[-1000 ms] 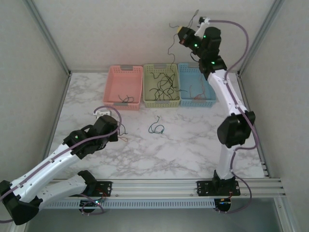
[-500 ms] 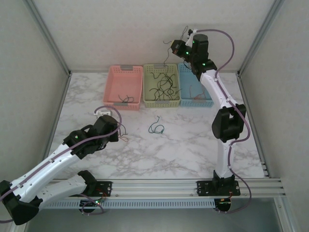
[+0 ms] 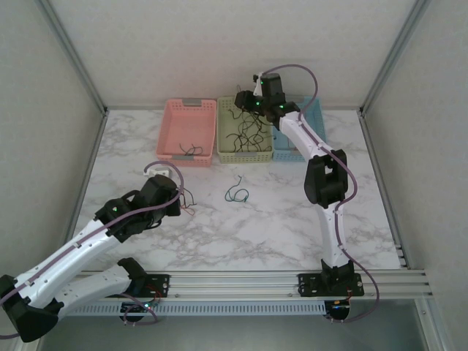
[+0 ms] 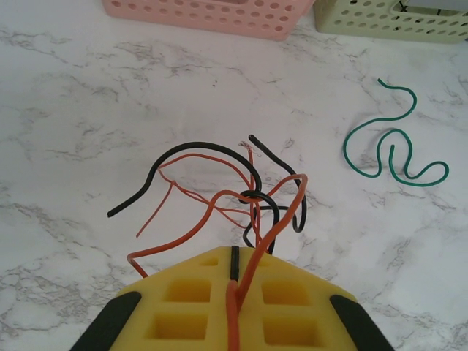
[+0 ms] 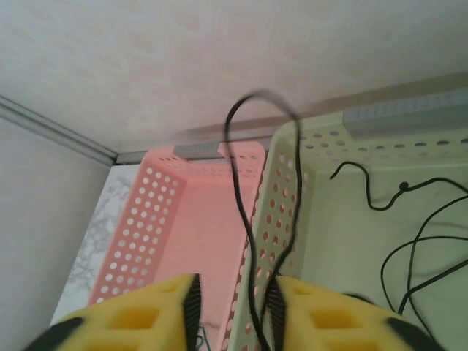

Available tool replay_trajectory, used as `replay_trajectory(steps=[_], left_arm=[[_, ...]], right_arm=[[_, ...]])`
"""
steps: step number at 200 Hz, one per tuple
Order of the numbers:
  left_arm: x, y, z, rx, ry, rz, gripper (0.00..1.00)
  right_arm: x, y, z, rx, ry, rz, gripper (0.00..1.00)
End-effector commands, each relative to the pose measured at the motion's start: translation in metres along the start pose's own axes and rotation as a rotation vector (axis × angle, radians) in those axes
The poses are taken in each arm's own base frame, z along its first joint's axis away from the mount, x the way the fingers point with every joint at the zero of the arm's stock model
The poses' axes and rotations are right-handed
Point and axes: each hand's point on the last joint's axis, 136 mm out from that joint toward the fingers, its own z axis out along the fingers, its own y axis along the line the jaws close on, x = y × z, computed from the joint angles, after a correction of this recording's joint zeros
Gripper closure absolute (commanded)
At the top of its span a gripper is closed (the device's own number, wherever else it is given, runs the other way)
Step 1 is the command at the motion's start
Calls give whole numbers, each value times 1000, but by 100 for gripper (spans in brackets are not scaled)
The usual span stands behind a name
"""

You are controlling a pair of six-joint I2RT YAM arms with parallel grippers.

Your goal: Untangle the cables

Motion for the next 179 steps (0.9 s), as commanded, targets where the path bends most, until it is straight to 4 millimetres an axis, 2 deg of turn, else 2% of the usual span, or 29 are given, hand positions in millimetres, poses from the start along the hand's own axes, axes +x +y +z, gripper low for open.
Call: replay_trajectory(steps=[1, 14, 34, 70, 105, 116, 131, 150, 163, 179], left_arm=[[-1, -2, -3, 29, -6, 2, 100], [-2, -3, -4, 37, -7, 1, 100], [-3, -6, -6, 54, -9, 0, 100], [-7, -14, -13, 107, -22, 4, 100], [-9, -19, -18, 137, -25, 15, 100], [-11, -19, -19, 141, -28, 18, 100], [-12, -19, -20, 139, -31, 23, 100], [-12, -22, -21, 156, -25, 26, 100], [-12, -31, -25, 212, -22, 33, 100], [-14, -43, -33, 285, -29, 47, 100]], right_arm=[[-11, 2, -9, 49, -19, -72, 55], [-7, 4, -13, 91, -7, -131, 48], [-7, 5, -22, 153, -1, -204, 42], [-9, 17, -47, 156, 0, -251, 41], [0, 21, -79, 155, -4, -336, 42], [5, 14, -87, 189, 2, -400, 43], [12, -9, -98, 278, 42, -447, 49], [29, -28, -106, 317, 110, -493, 54], [43, -18, -114, 239, 123, -496, 55], [56, 15, -133, 65, 80, -464, 52]])
